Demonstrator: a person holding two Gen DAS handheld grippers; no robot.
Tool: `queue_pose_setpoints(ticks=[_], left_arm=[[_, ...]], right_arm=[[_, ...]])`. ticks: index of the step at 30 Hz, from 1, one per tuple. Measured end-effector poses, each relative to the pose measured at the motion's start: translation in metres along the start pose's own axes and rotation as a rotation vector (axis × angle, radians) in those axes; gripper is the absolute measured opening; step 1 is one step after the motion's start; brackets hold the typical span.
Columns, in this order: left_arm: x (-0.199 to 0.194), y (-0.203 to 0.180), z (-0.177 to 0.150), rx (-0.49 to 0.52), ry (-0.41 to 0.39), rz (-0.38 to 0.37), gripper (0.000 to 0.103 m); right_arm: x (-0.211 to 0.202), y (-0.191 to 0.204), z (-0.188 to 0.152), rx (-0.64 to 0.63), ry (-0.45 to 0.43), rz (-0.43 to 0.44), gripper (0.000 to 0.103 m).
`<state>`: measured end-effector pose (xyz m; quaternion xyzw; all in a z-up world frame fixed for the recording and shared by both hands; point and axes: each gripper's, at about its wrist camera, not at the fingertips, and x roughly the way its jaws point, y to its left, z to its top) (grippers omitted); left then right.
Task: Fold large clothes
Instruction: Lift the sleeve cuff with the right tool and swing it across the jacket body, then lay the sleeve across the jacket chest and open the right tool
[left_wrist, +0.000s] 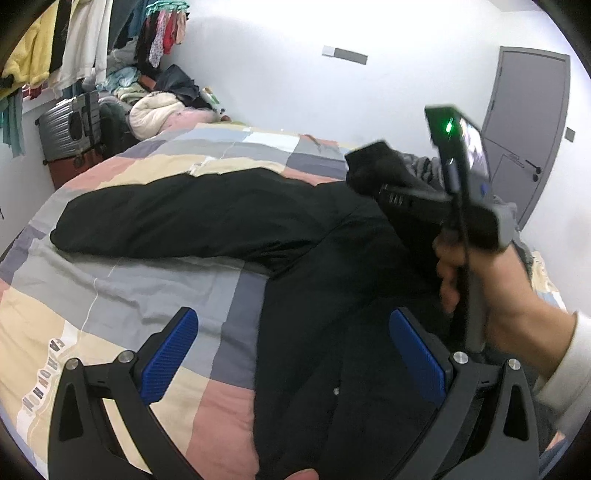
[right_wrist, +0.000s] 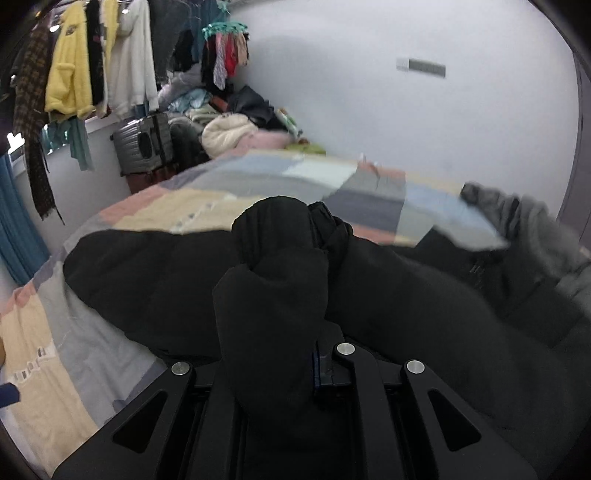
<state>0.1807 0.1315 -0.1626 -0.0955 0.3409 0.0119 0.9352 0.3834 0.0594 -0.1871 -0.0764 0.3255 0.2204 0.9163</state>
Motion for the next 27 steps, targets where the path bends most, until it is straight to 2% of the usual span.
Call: queue_pose_setpoints(ticks=[5, 9, 12, 14, 15, 16, 20, 27], left_arm=[[0.016, 0.006, -0.002, -0.028, 0.042, -0.013, 0.103], [0.021, 0.008, -0.003, -0.037, 0.047, -0.021, 0.103], [0.022, 0.009, -0.003, -0.052, 0.049, -0.030, 0.103], [0.021, 0.008, -0.002, -0.054, 0.048, -0.041, 0.103], [0.020, 0.006, -0.003, -0.048, 0.043, -0.044, 0.103], [0.018, 0.004, -0.003, -0.042, 0.038, -0.043, 0.103], [0.012, -0.005, -0.003, -0.021, 0.022, -0.046, 0.103], [-0.001, -0.026, -0.005, 0.024, -0.010, -0.056, 0.103]], right_arm=[[0.030, -0.007, -0.022, 0.019, 0.083, 0.020, 0.010], [0.024, -0.010, -0.021, 0.022, 0.070, 0.037, 0.013], [0.010, -0.009, -0.014, 0.026, 0.058, 0.070, 0.026], [-0.003, -0.008, -0.009, 0.030, 0.050, 0.094, 0.051], [-0.011, -0.007, -0.007, 0.028, 0.039, 0.098, 0.057], [-0.022, -0.007, -0.003, 0.024, 0.019, 0.108, 0.068], [-0.060, -0.011, 0.007, 0.003, -0.042, 0.106, 0.070], [-0.136, -0.048, 0.013, 0.033, -0.156, 0.016, 0.070]])
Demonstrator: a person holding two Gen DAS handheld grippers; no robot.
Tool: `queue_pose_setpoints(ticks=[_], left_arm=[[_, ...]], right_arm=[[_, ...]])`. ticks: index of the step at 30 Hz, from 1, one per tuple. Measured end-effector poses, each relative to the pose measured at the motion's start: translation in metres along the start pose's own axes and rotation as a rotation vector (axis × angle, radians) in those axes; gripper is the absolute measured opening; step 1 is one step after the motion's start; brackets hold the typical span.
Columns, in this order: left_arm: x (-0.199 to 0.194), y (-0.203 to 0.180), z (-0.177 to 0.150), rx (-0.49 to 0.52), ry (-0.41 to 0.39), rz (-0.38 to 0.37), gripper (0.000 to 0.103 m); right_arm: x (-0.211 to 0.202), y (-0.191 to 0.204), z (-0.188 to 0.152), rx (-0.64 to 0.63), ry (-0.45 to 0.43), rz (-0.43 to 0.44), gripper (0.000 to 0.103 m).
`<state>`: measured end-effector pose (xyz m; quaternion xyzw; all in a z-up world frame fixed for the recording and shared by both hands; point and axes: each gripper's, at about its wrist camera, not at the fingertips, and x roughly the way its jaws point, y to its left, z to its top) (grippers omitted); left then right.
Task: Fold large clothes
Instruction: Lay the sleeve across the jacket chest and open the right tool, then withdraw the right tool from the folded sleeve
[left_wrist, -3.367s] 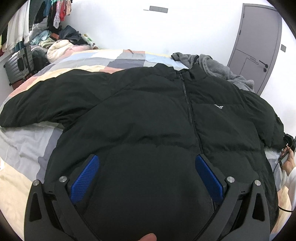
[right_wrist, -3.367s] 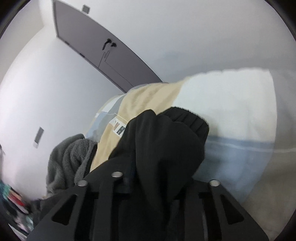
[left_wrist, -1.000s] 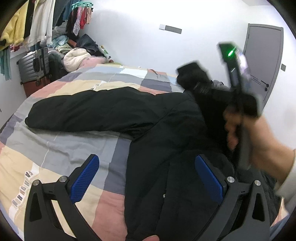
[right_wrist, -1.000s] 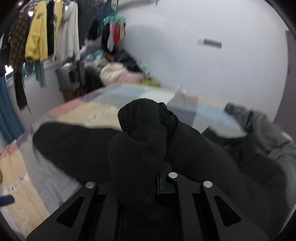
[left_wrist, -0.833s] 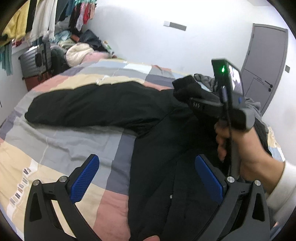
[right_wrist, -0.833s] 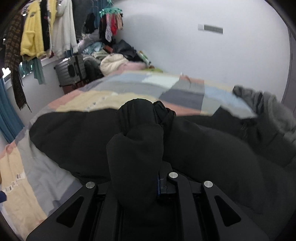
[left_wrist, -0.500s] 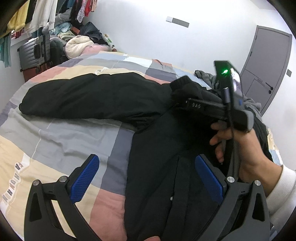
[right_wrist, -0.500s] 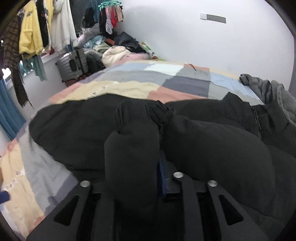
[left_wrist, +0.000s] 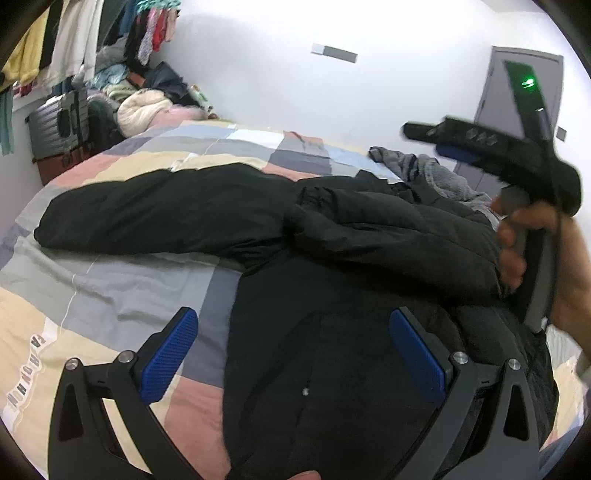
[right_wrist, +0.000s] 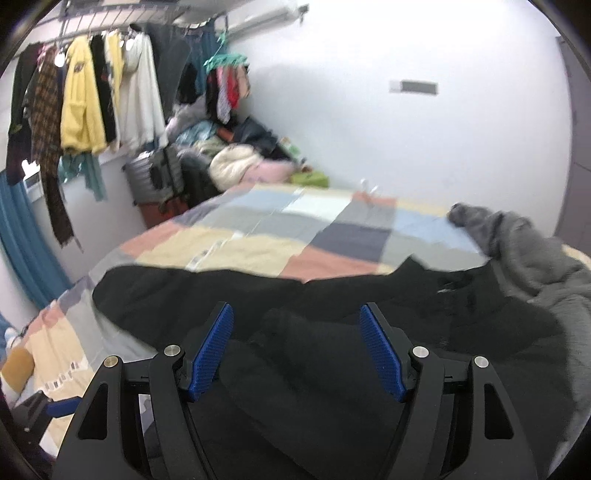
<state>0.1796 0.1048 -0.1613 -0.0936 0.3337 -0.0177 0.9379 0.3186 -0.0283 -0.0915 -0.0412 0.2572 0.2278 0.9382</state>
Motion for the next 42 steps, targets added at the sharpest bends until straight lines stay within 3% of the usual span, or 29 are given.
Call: queue_pose_setpoints(ticks=[6, 12, 16, 22, 27, 29, 35, 42], left_arm=[[-0.005, -0.027, -0.004, 0.052, -0.011, -0.022, 0.103], [-0.006, -0.048, -0.007, 0.088, -0.012, -0.046, 0.103], [-0.002, -0.060, -0.008, 0.118, -0.010, -0.038, 0.103], [0.008, -0.068, -0.011, 0.124, 0.016, -0.041, 0.103], [0.014, -0.068, -0.011, 0.111, 0.032, -0.036, 0.103], [0.015, -0.069, -0.011, 0.109, 0.033, -0.036, 0.103], [0.015, -0.073, -0.011, 0.110, 0.028, -0.042, 0.103], [0.016, -0.083, -0.009, 0.110, 0.021, -0.056, 0.103]], right_arm=[[-0.062, -0.052, -0.017, 0.036, -0.050, -0.128, 0.070], [-0.099, -0.109, -0.070, 0.106, 0.000, -0.263, 0.070], [-0.105, -0.146, -0.115, 0.167, 0.078, -0.312, 0.070], [-0.085, -0.189, -0.165, 0.224, 0.282, -0.374, 0.069], [-0.072, -0.215, -0.195, 0.278, 0.364, -0.399, 0.058], [-0.068, -0.219, -0.195, 0.271, 0.346, -0.391, 0.047], [-0.066, -0.208, -0.179, 0.198, 0.244, -0.398, 0.028], [-0.056, -0.218, -0.160, 0.212, 0.165, -0.447, 0.021]])
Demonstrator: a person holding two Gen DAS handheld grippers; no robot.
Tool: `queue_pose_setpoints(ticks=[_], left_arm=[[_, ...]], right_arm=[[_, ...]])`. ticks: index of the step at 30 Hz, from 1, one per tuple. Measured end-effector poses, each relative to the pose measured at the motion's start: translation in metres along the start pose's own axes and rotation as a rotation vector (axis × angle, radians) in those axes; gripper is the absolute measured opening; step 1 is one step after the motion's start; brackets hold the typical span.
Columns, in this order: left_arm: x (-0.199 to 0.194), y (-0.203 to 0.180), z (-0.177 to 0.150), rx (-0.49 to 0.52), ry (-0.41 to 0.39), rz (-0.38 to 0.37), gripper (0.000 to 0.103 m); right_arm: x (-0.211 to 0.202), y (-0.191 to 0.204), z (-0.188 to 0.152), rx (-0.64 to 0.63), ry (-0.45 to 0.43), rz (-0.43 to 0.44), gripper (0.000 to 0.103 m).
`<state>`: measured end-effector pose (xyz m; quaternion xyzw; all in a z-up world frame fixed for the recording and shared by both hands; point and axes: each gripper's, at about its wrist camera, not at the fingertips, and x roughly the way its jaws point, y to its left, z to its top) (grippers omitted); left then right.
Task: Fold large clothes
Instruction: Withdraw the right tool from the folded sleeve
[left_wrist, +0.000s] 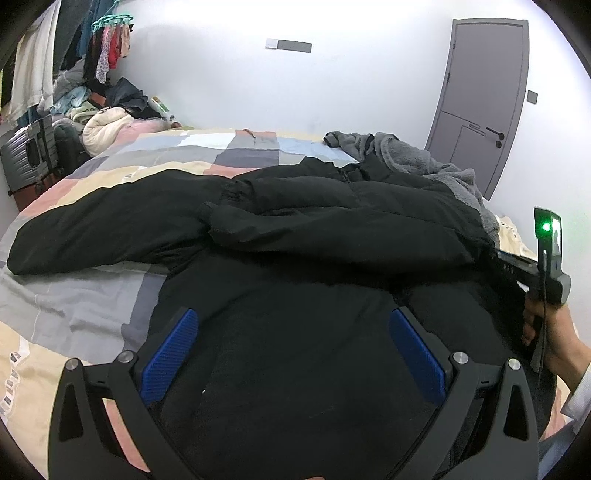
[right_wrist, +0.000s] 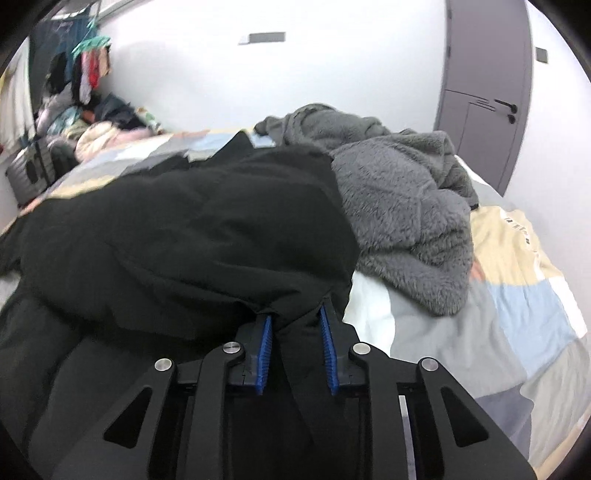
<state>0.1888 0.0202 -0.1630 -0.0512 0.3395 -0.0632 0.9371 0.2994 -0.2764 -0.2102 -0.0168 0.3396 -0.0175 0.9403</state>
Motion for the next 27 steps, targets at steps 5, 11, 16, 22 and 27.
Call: queue_pose_setpoints(ticks=[5, 11, 16, 22, 27], left_arm=[[0.002, -0.006, 0.000, 0.001, 0.003, -0.021, 0.103], [0.003, -0.010, -0.001, 0.012, 0.007, -0.016, 0.103], [0.002, -0.011, -0.001, 0.012, 0.006, -0.013, 0.103], [-0.007, -0.016, -0.001, 0.014, -0.004, -0.020, 0.103], [-0.020, -0.023, -0.003, 0.011, -0.015, -0.034, 0.103]], right_arm=[[0.008, -0.014, 0.006, 0.057, -0.020, -0.016, 0.020], [0.032, -0.037, 0.002, 0.130, 0.031, -0.033, 0.020], [0.024, -0.032, 0.002, 0.123, 0.039, -0.011, 0.021], [-0.005, -0.030, -0.003, 0.180, 0.064, 0.032, 0.034], [-0.041, -0.015, -0.008, 0.182, 0.066, 0.076, 0.035]])
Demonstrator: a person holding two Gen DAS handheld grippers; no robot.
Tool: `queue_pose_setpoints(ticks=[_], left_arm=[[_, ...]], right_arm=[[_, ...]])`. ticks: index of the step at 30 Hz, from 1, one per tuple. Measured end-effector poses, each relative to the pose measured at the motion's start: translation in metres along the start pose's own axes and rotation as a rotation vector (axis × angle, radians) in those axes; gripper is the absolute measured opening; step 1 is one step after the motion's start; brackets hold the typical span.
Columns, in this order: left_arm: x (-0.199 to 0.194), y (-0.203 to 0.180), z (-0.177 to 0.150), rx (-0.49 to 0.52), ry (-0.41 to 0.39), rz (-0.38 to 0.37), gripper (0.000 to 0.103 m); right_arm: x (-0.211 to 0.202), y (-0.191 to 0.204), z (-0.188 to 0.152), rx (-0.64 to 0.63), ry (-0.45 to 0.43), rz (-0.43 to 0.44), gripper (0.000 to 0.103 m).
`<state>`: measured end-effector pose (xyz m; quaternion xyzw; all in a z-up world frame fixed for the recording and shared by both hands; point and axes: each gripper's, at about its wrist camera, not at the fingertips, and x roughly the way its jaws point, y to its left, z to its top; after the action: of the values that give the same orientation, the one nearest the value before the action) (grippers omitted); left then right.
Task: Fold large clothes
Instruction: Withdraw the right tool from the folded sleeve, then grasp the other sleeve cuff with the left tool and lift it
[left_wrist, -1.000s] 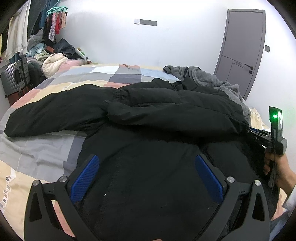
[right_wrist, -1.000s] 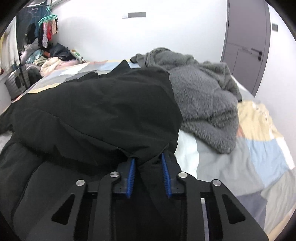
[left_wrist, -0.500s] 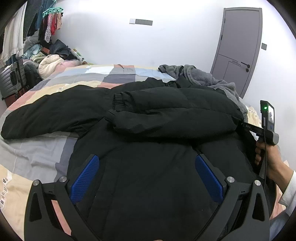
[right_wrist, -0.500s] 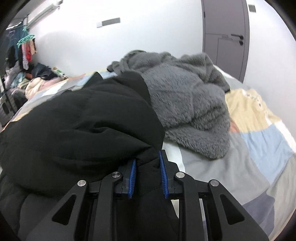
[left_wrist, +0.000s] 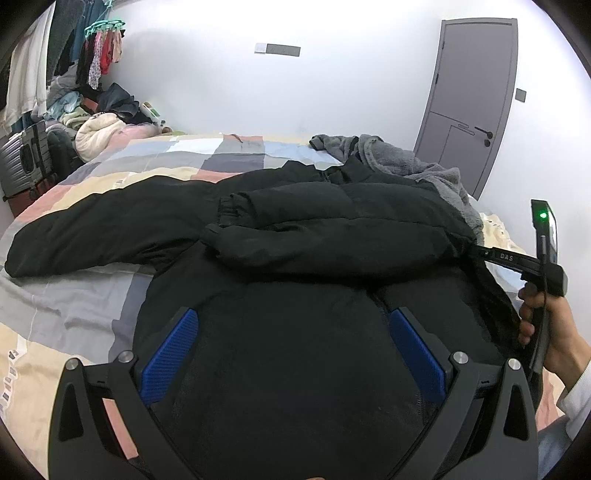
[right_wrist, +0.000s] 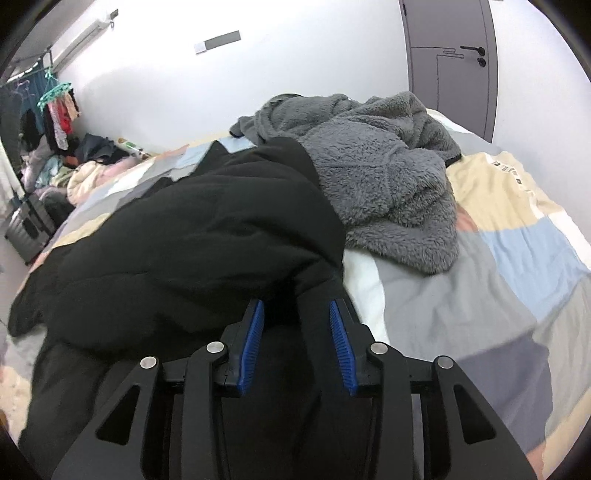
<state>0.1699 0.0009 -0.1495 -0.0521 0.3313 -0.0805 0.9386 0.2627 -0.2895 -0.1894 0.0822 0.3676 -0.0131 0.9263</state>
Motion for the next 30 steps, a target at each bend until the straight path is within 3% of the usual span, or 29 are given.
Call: queue_pose_setpoints(ticks=[7, 14, 26, 30], left_arm=[[-0.020, -0.007, 0.000, -0.002, -0.022, -0.010, 0.103], [-0.037, -0.014, 0.000, -0.006, -0.036, -0.019, 0.103], [-0.057, -0.007, -0.003, -0.020, -0.051, -0.019, 0.103], [-0.062, 0.014, 0.000, -0.082, -0.056, 0.013, 0.103]], right_arm=[[-0.063, 0.045, -0.009, -0.110, -0.092, 0.033, 0.035], [-0.107, 0.069, -0.042, -0.106, -0.123, 0.137, 0.036], [-0.167, 0.093, -0.089, -0.155, -0.186, 0.176, 0.040], [-0.192, 0.100, -0.102, -0.208, -0.275, 0.139, 0.045]])
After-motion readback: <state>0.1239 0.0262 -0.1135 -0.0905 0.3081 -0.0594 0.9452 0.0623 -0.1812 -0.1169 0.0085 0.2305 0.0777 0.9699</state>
